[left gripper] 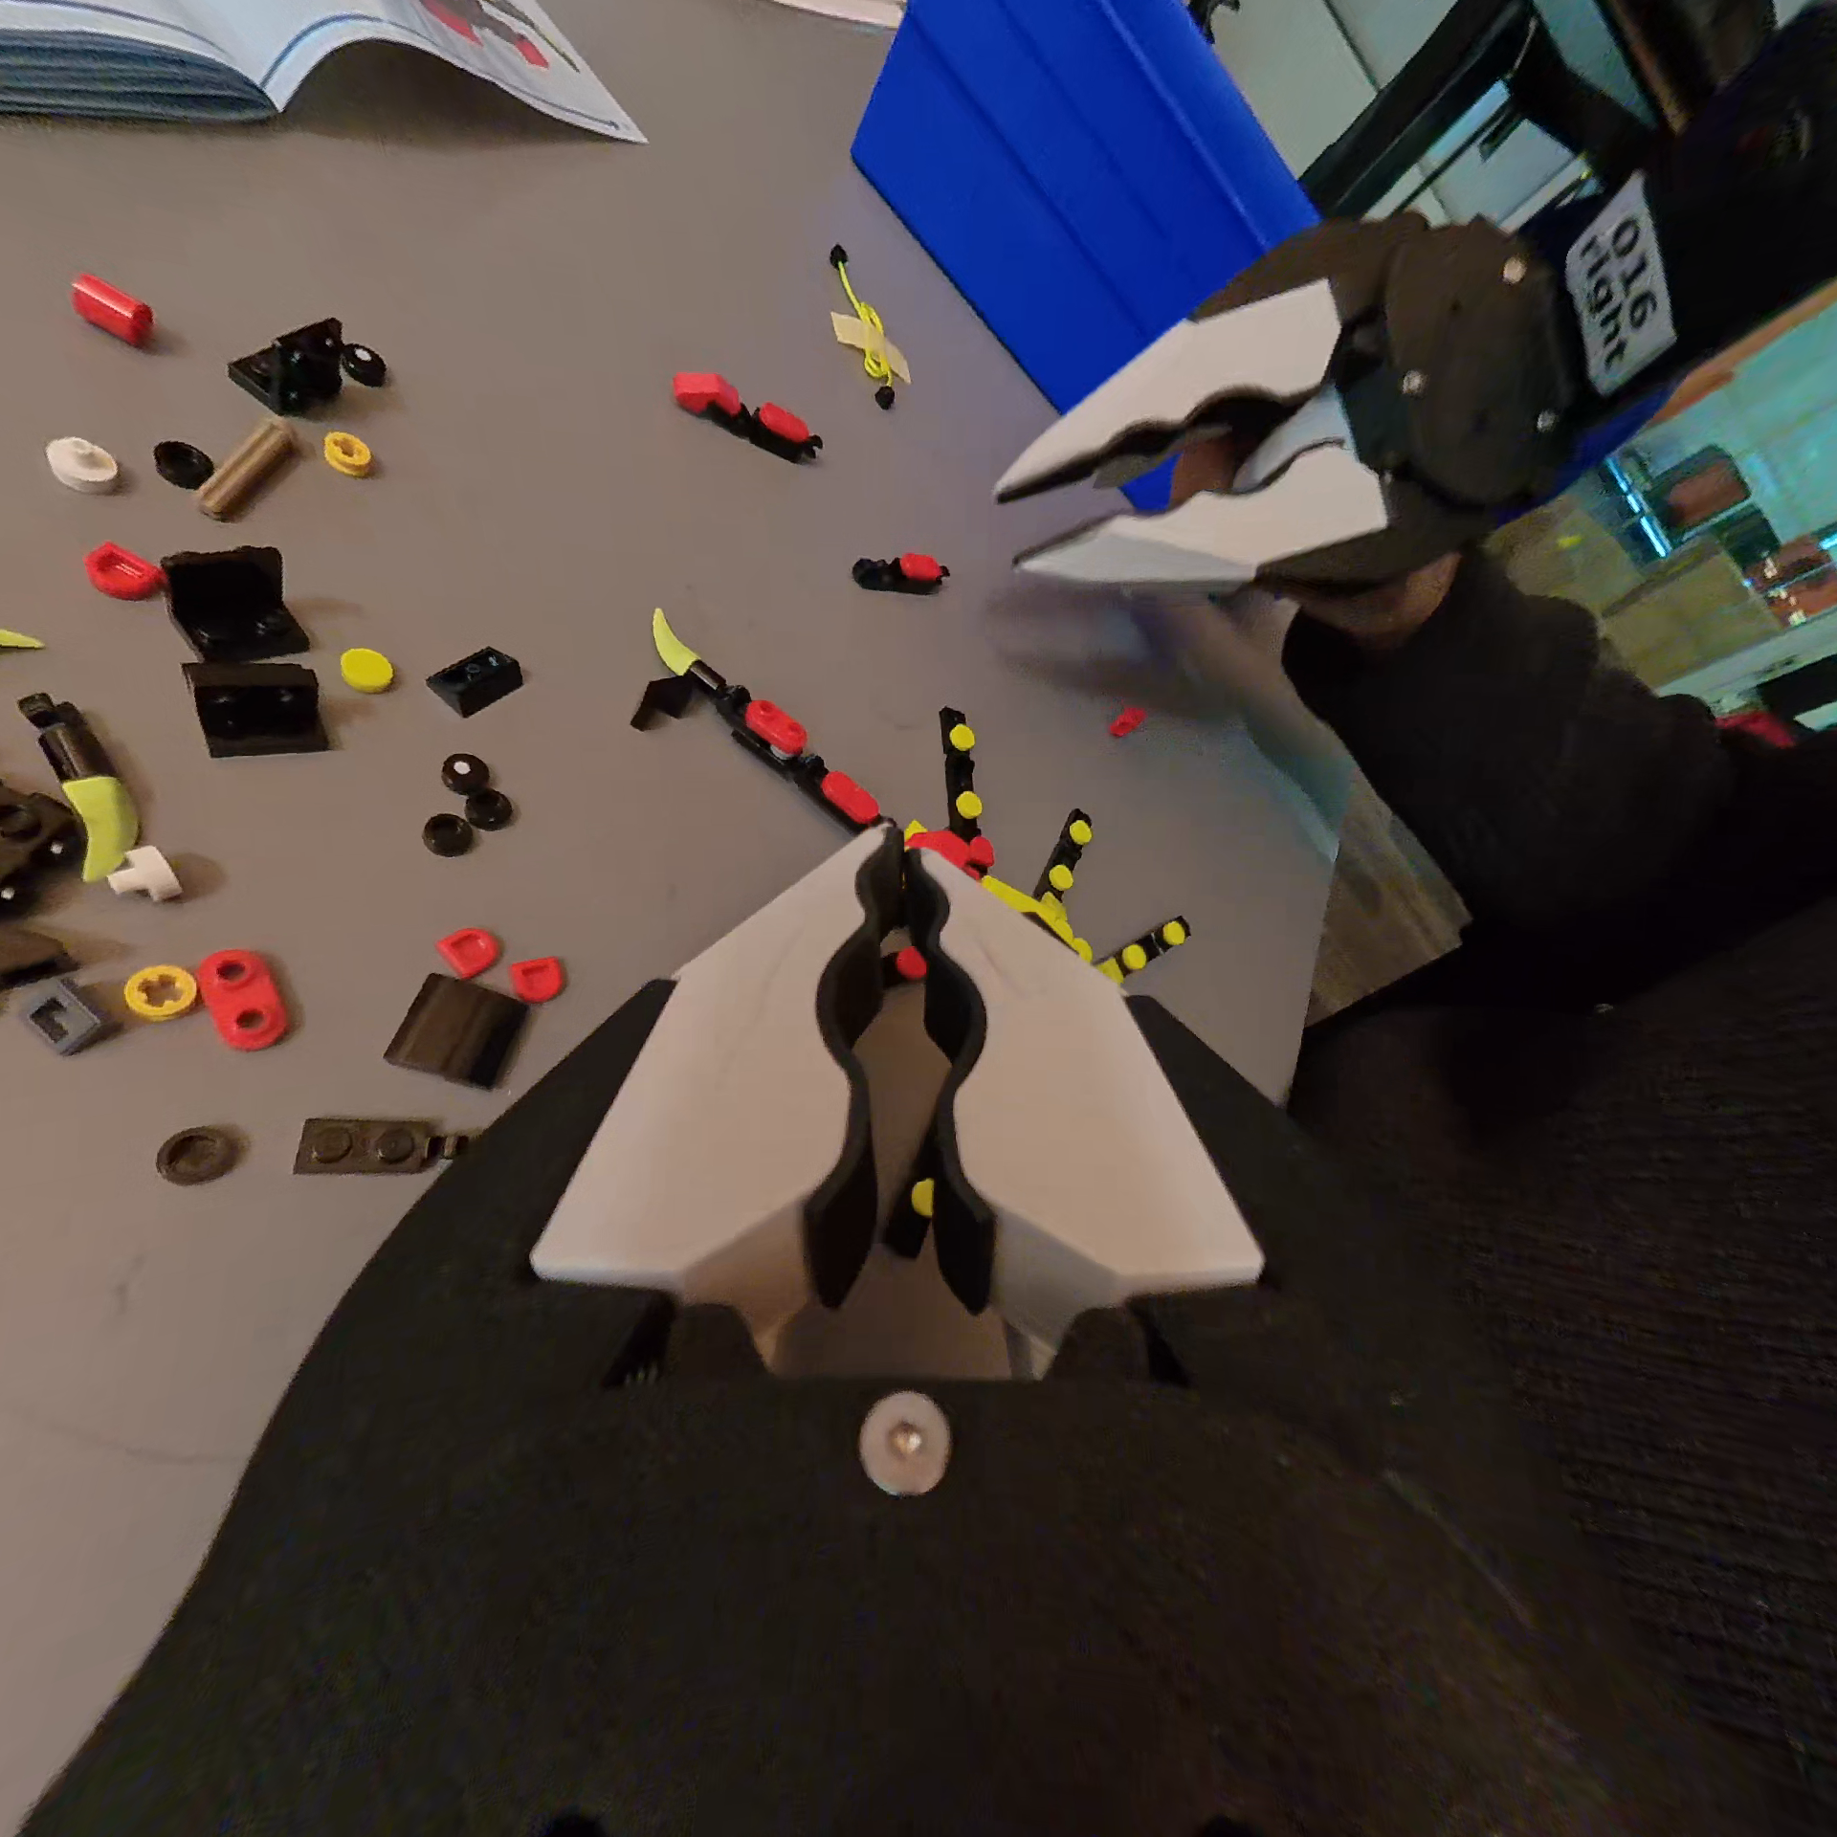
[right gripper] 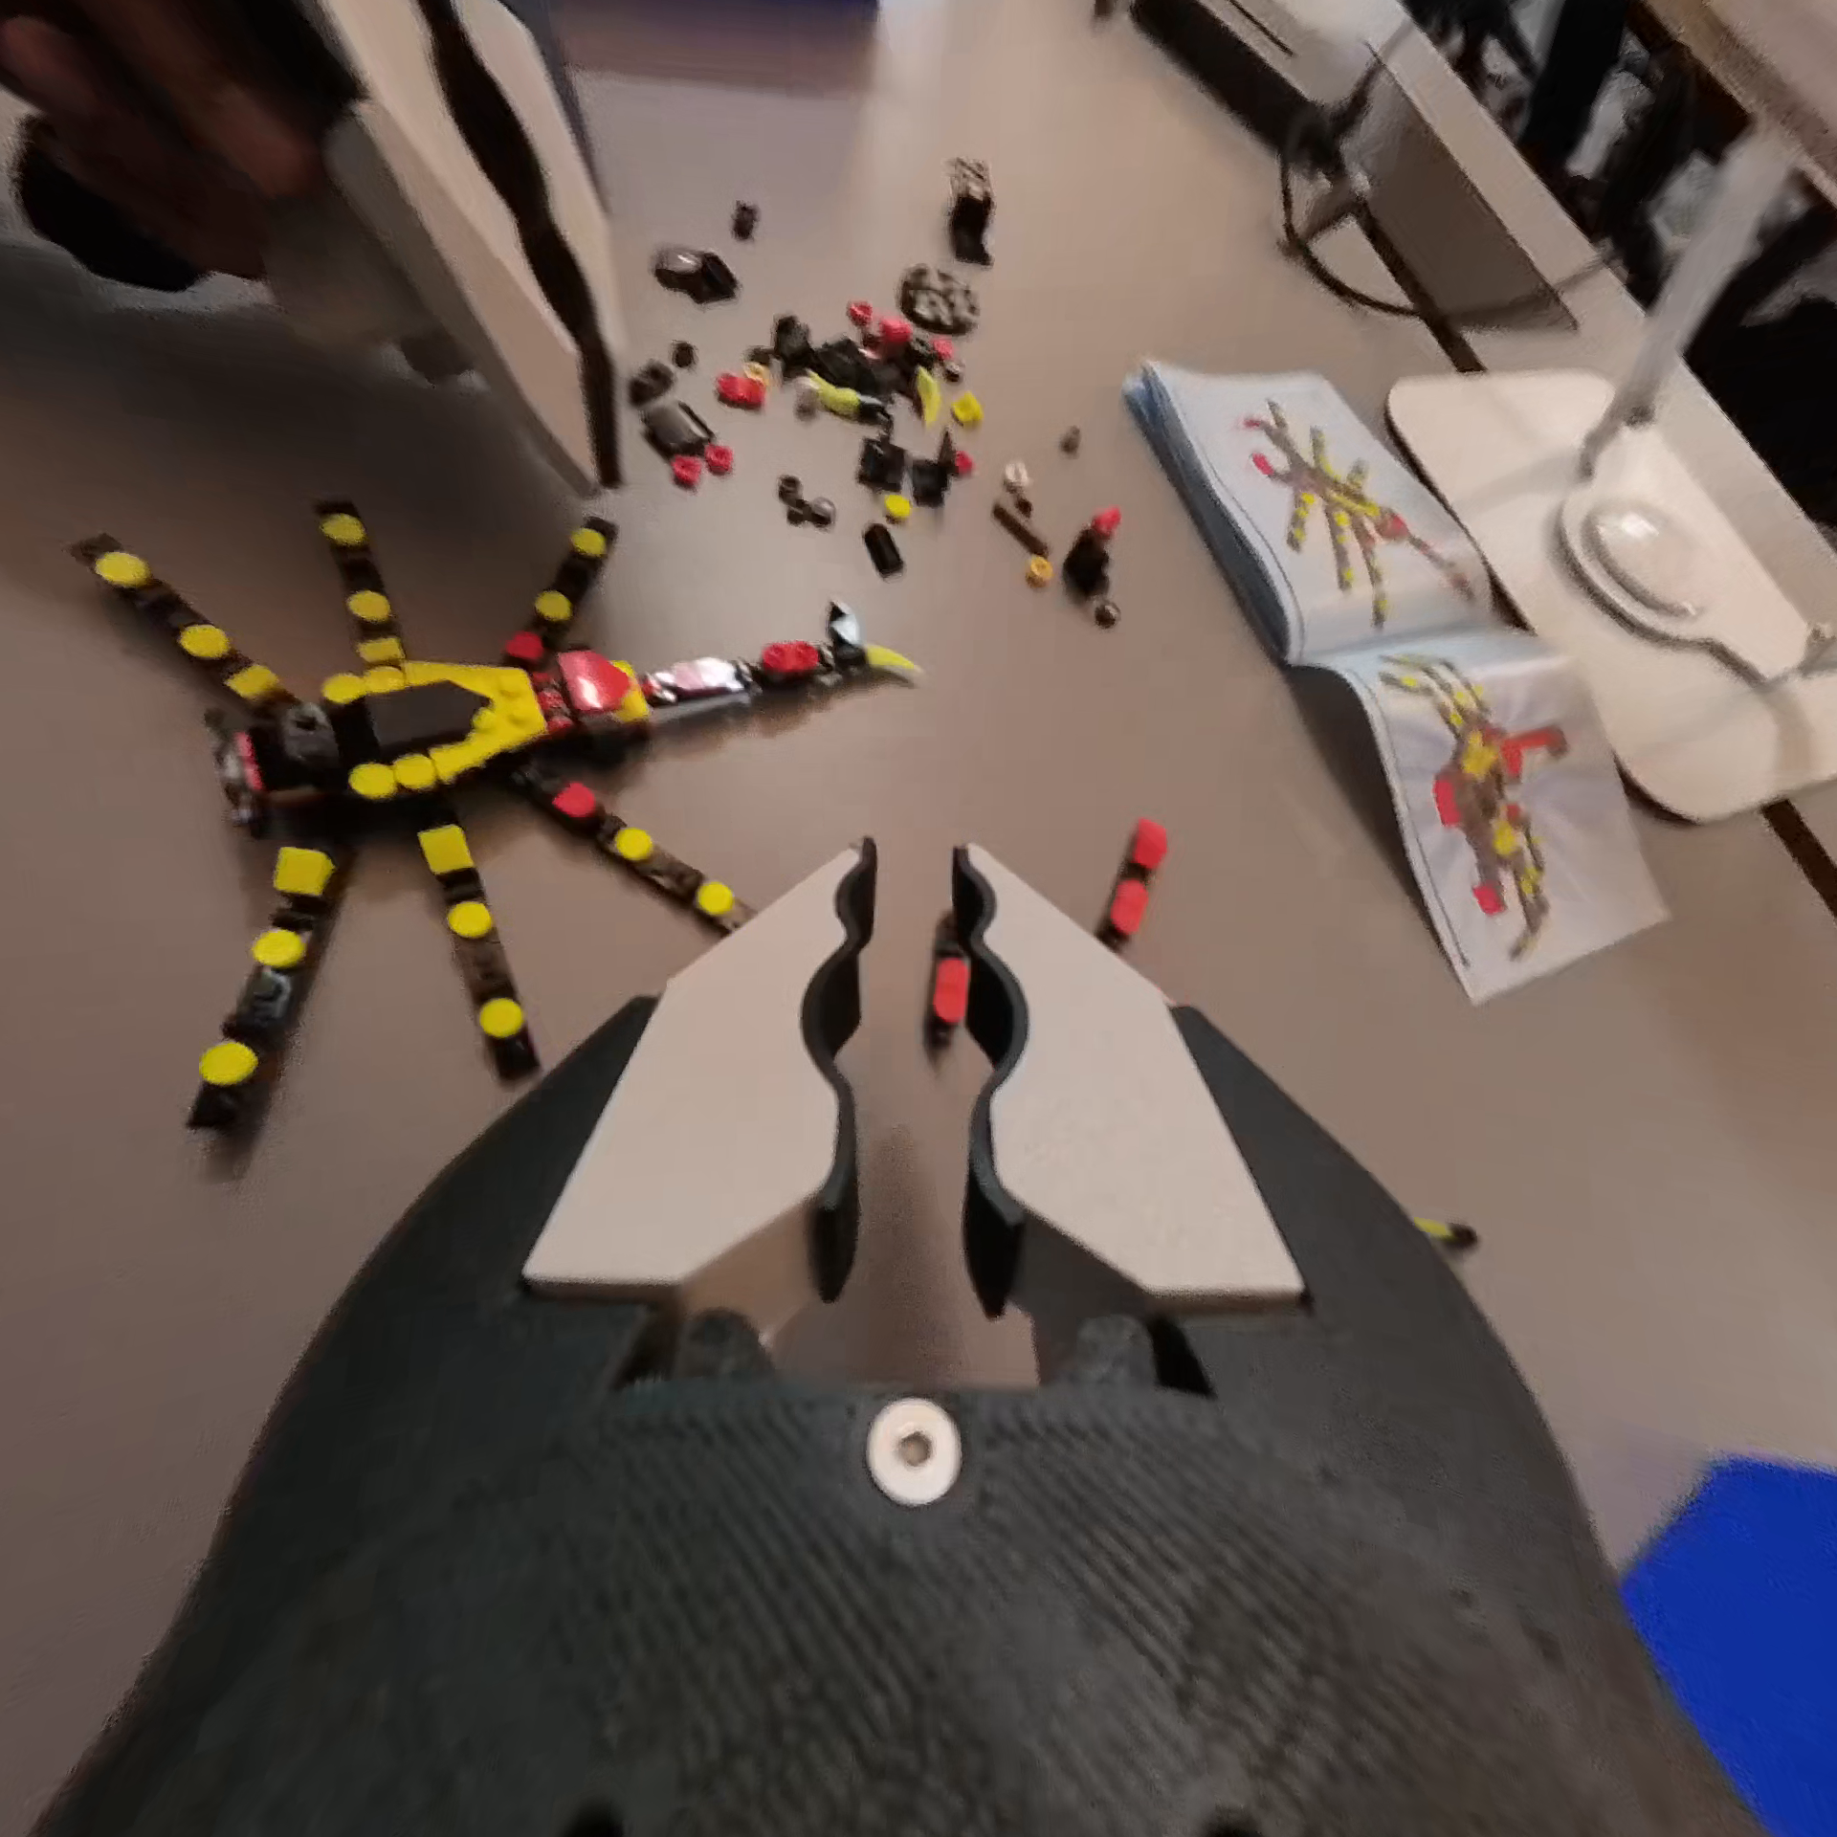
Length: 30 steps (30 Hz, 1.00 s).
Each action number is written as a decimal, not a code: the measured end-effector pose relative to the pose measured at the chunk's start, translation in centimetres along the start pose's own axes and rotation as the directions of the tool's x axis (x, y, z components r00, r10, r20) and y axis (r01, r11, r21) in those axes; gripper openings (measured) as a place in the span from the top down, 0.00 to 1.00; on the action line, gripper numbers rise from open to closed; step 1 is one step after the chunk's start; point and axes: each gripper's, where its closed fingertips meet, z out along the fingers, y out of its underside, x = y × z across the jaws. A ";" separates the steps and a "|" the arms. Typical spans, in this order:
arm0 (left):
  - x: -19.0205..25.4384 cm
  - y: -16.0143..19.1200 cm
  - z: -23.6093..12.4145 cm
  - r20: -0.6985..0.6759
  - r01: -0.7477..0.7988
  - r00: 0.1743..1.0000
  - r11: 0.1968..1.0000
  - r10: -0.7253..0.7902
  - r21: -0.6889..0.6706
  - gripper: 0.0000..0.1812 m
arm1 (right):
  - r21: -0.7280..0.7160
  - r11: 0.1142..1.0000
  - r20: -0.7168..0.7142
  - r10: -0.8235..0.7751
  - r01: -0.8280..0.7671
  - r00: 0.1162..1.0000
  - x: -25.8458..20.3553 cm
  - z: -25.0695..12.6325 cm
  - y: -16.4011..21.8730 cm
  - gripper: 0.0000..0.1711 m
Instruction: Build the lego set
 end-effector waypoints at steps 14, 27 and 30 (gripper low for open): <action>-0.4 -0.5 -0.1 -0.004 0.003 1.000 0.999 -0.003 0.051 1.00 | -0.293 0.919 -0.009 0.274 -0.264 0.962 -5.1 -6.9 8.2 0.89; 1.8 0.0 1.4 -0.045 -0.037 0.998 0.999 0.038 0.023 1.00 | -0.343 0.919 0.035 0.221 -0.196 0.975 -6.0 -5.9 9.1 0.96; 2.5 0.0 1.7 -0.070 -0.026 0.997 0.999 0.028 0.023 1.00 | -0.343 0.925 0.026 0.183 -0.163 0.983 -6.0 -5.4 8.7 0.99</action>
